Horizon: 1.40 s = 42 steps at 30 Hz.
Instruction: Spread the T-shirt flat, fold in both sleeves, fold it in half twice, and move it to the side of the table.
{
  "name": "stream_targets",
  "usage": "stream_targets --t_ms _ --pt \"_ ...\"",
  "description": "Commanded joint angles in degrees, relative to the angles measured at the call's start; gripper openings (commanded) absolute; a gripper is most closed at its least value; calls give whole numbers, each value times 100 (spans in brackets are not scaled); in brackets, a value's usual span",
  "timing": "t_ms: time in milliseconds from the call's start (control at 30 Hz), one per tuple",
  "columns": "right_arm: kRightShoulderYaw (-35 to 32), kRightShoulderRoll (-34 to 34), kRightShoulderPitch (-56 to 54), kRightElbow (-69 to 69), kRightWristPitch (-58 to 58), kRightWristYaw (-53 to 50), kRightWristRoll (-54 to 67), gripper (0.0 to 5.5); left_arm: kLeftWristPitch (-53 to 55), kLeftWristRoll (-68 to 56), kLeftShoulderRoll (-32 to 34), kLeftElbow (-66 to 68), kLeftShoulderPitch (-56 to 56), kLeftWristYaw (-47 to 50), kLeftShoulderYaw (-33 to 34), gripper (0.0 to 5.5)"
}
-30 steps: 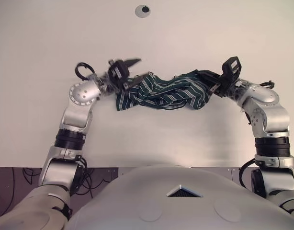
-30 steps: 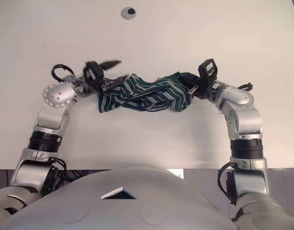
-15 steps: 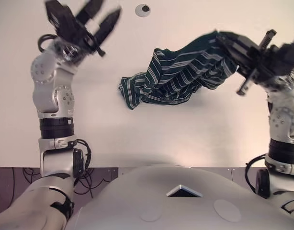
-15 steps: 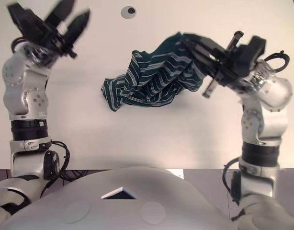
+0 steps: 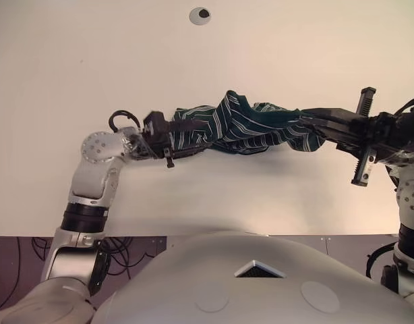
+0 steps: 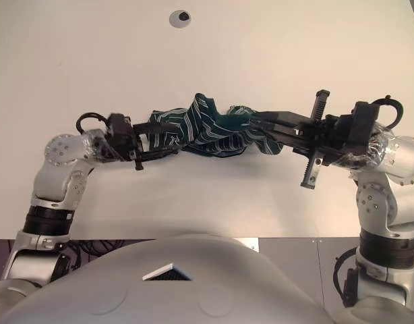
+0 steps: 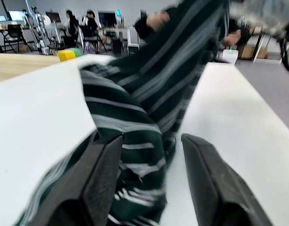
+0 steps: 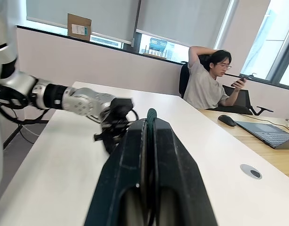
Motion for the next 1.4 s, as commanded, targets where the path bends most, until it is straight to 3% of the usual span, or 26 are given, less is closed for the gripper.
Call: stream_targets --t_ms 33,100,300,933,1200,1400 --pt "-63 -117 -191 -112 146 -134 35 0 -494 562 21 141 141 412 -28 263" --pt "-61 -106 -238 -123 196 -194 42 0 -716 797 -21 221 198 667 -20 296" --pt "-61 -78 -280 -188 276 -304 24 0 -1297 1246 -156 667 139 1148 -102 299" --pt "-50 22 -141 300 -169 -9 -304 0 -1434 613 0 870 3 725 75 7" --pt "-59 51 -70 495 -400 109 -351 0 -1578 606 -68 1048 -147 813 152 3" --pt "-205 157 -620 1215 -696 -377 -749 0 -1467 166 88 975 -898 909 791 3"
